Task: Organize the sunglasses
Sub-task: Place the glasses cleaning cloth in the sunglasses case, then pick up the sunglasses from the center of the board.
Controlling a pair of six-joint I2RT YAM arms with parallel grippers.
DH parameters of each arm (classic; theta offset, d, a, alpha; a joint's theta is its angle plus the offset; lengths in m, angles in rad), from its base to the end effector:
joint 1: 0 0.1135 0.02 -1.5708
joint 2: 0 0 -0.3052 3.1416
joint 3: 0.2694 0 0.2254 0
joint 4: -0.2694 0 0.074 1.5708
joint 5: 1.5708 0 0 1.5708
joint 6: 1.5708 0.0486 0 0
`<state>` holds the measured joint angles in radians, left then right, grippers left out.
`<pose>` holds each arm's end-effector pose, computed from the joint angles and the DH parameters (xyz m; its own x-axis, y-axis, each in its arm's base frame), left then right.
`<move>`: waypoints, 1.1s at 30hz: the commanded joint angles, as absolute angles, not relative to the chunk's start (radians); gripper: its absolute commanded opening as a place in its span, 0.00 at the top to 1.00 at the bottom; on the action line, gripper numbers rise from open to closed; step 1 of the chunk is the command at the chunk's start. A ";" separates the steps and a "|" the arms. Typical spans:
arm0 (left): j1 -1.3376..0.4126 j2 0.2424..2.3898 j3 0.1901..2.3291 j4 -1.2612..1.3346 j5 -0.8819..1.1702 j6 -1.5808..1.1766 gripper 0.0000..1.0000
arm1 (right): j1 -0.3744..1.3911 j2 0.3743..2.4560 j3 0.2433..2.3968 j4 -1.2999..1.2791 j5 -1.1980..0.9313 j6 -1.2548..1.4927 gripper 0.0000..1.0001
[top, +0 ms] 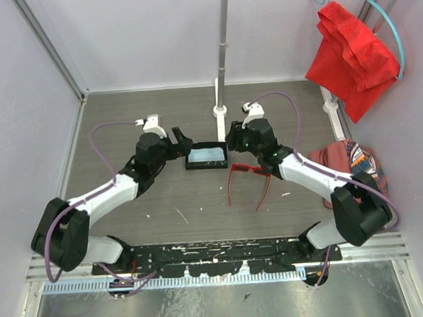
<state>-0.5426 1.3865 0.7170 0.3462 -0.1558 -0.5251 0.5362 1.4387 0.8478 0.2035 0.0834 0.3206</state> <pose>0.2500 -0.1419 0.2870 -0.4280 -0.3202 -0.8452 0.1960 0.8800 -0.4327 0.2660 0.1534 0.2986 -0.4478 0.0992 -0.8886 -0.3179 0.9112 0.2619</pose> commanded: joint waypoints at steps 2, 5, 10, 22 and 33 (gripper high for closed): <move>-0.585 1.228 0.624 0.231 -0.175 -0.583 0.02 | 0.533 1.303 0.774 0.024 0.194 0.361 0.45; -0.632 1.153 0.577 0.193 -0.205 -0.590 0.02 | 0.534 1.233 0.719 -0.026 0.207 0.369 0.44; -0.685 1.090 0.513 0.149 -0.218 -0.613 0.02 | 0.534 1.149 0.681 -0.104 0.279 0.365 0.41; -0.761 1.150 0.473 0.161 -0.239 -0.638 0.02 | 0.533 1.163 0.694 -0.196 0.316 0.365 0.39; -0.765 1.251 0.493 0.220 -0.199 -0.643 0.02 | 0.533 1.295 0.772 -0.215 0.284 0.282 0.35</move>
<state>-0.7612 1.2434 0.4862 0.1650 -0.2089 -0.6373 0.5362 1.2686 0.6979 -0.2256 0.2886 0.3332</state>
